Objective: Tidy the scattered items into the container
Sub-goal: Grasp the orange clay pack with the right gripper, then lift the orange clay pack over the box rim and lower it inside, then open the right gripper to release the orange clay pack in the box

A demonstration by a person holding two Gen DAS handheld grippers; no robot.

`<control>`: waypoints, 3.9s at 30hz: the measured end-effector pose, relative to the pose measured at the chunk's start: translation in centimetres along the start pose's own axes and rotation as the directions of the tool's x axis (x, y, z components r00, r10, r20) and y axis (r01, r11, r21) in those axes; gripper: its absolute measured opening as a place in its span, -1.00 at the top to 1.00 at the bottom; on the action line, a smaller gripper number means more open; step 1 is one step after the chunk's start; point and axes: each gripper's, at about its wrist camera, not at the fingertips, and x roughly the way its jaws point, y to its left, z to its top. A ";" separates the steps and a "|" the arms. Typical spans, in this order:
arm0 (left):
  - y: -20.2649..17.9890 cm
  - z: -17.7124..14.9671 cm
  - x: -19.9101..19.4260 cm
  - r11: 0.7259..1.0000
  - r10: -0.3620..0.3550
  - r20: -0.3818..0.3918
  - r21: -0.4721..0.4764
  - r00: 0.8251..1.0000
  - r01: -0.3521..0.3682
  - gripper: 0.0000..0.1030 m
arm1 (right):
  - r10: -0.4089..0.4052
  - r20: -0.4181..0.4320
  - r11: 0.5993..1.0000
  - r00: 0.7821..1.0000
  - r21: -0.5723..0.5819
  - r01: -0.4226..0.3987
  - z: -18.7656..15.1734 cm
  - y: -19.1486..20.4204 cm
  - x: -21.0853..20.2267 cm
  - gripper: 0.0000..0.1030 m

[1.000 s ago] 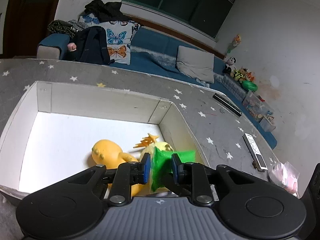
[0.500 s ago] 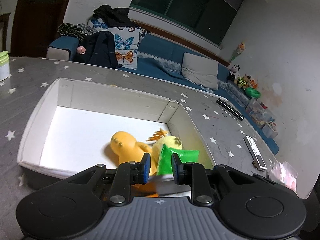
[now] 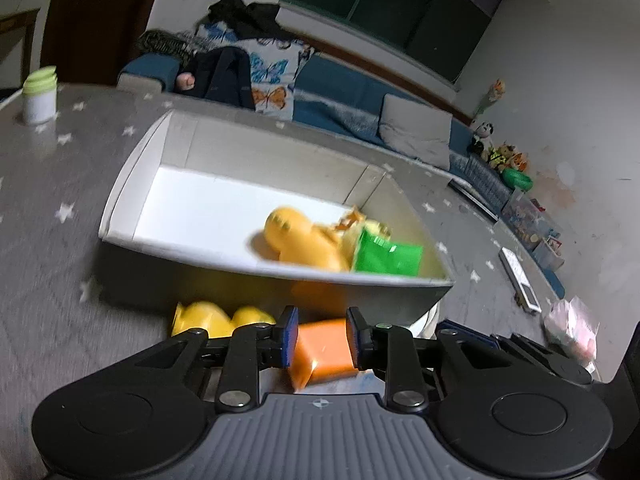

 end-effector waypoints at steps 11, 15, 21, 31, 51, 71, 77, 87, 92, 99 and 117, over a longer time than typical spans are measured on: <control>2.1 -0.9 0.7 0.996 -0.021 -0.059 -0.089 0.998 0.015 0.43 | 0.045 -0.067 0.998 0.997 -0.042 -0.048 -1.4 2.0 1.5 -0.59; 2.0 -0.8 1.1 0.996 -0.025 -0.069 -0.091 0.997 0.018 0.42 | 0.054 -0.082 0.997 0.995 -0.052 -0.058 -1.7 2.5 2.0 -0.59; 1.9 -0.8 1.8 0.996 -0.020 -0.085 -0.085 0.996 0.012 0.42 | 0.057 -0.101 0.997 0.993 -0.052 -0.063 -1.9 2.7 2.8 -0.49; 2.0 -1.2 3.1 0.994 -0.016 -0.123 -0.106 0.992 0.003 0.35 | 0.055 -0.119 0.997 0.991 -0.047 -0.061 -2.0 2.5 3.5 -0.30; 1.0 -0.9 1.2 0.996 -0.045 -0.086 -0.076 0.995 0.039 0.37 | 0.048 -0.074 0.996 0.996 -0.077 -0.054 -1.5 3.4 2.0 -0.19; -0.6 4.2 -1.0 1.000 0.002 0.081 0.012 0.997 -0.003 0.37 | 0.072 0.073 0.988 0.995 -0.139 -0.061 4.6 4.6 2.1 -0.19; 0.3 5.4 0.4 1.000 0.024 0.072 0.005 0.997 -0.025 0.37 | 0.076 0.062 0.988 0.995 -0.139 -0.067 5.5 4.8 4.2 -0.19; 2.2 6.2 2.4 0.999 0.026 0.034 -0.020 0.999 -0.025 0.37 | 0.072 0.023 0.990 0.997 -0.122 -0.068 5.8 4.7 7.0 -0.19; 2.8 6.2 3.3 0.999 0.029 0.014 -0.033 0.999 -0.029 0.38 | 0.069 0.000 0.991 0.998 -0.118 -0.068 5.5 4.5 7.9 -0.20; 3.5 6.0 3.9 0.998 0.035 -0.007 -0.051 0.999 -0.035 0.39 | 0.071 0.000 0.991 0.997 -0.115 -0.070 5.2 4.5 7.9 -0.21; 3.1 5.8 2.7 0.998 0.052 0.011 -0.040 0.999 -0.051 0.36 | 0.075 0.035 0.993 0.997 -0.092 -0.072 4.7 4.0 5.8 -0.22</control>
